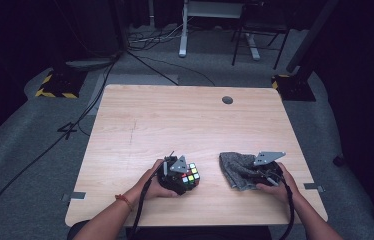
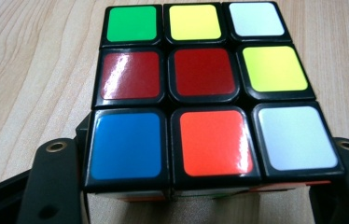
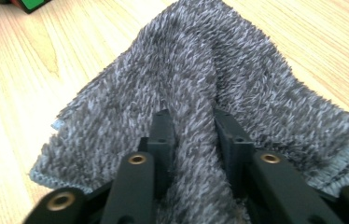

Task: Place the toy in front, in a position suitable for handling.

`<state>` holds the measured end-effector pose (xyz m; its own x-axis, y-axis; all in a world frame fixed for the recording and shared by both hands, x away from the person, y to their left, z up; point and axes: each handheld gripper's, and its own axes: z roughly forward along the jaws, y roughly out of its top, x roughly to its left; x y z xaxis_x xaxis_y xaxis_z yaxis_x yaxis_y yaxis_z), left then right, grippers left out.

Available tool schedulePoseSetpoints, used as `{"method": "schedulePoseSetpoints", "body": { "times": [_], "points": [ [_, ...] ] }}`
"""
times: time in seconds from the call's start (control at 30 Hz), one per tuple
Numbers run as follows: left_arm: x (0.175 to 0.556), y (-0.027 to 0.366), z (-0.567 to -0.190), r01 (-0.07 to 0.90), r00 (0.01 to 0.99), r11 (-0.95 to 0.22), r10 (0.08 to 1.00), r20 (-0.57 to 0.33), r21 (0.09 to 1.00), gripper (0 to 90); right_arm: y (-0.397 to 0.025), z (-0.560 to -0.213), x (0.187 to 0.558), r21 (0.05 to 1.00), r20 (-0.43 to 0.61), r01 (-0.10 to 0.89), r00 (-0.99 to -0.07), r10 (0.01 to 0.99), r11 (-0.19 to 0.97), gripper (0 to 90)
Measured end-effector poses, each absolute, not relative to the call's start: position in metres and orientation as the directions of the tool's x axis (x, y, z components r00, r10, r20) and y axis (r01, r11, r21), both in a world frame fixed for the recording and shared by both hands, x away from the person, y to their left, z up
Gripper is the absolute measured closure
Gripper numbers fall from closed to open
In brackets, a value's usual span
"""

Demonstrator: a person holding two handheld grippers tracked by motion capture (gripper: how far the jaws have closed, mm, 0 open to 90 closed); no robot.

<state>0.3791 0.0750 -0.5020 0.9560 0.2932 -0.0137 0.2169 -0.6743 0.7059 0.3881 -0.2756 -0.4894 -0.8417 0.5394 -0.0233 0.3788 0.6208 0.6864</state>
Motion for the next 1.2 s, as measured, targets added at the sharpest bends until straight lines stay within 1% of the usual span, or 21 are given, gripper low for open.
{"method": "schedulePoseSetpoints", "body": {
  "times": [0.07,0.23,0.3,0.47,0.5,0.53,0.6,0.67,0.77,0.93,1.07,1.2],
  "points": [
    [0.379,0.075,-0.502,0.216,0.956,-0.672,0.293,-0.014,0.708,32.3,-0.275,-0.489,0.387,0.687,-0.036,0.371,-0.841,0.539,0.625,75.5],
    [0.38,0.075,-0.5,0.216,0.955,-0.679,0.296,-0.008,0.701,33.6,-0.276,-0.487,0.386,0.697,-0.052,0.353,-0.844,0.534,0.624,77.5],
    [0.38,0.075,-0.497,0.221,0.956,-0.671,0.293,-0.021,0.707,33.7,-0.277,-0.483,0.386,0.709,-0.054,0.344,-0.844,0.533,0.616,77.8],
    [0.38,0.073,-0.486,0.197,0.958,-0.668,0.287,0.004,0.718,33.8,-0.277,-0.469,0.385,0.754,-0.051,0.319,-0.843,0.535,0.575,78.0],
    [0.38,0.073,-0.483,0.189,0.958,-0.663,0.286,0.012,0.725,33.8,-0.275,-0.459,0.384,0.779,-0.041,0.304,-0.848,0.529,0.548,78.0],
    [0.381,0.071,-0.478,0.175,0.958,-0.666,0.284,0.03,0.725,33.8,-0.273,-0.456,0.383,0.785,-0.042,0.297,-0.85,0.525,0.543,78.0],
    [0.382,0.07,-0.476,0.171,0.96,-0.664,0.28,0.03,0.728,33.8,-0.271,-0.452,0.382,0.791,-0.049,0.285,-0.852,0.521,0.542,78.0],
    [0.383,0.067,-0.469,0.154,0.96,-0.667,0.276,0.05,0.729,33.8,-0.263,-0.445,0.38,0.8,-0.06,0.263,-0.859,0.509,0.539,78.0],
    [0.384,0.065,-0.466,0.146,0.962,-0.673,0.266,0.053,0.725,33.8,-0.257,-0.441,0.379,0.803,-0.072,0.243,-0.867,0.493,0.544,78.0],
    [0.385,0.061,-0.461,0.129,0.964,-0.689,0.257,0.074,0.714,33.8,-0.249,-0.435,0.379,0.808,-0.076,0.228,-0.874,0.48,0.543,78.0],
    [0.384,0.049,-0.463,0.11,0.965,-0.725,0.241,0.101,0.68,33.8,-0.235,-0.423,0.376,0.814,-0.096,0.191,-0.887,0.451,0.548,78.0],
    [0.383,0.042,-0.461,0.091,0.965,-0.739,0.23,0.124,0.668,33.8,-0.215,-0.414,0.374,0.812,-0.107,0.156,-0.907,0.407,0.562,78.0]
  ]
}}
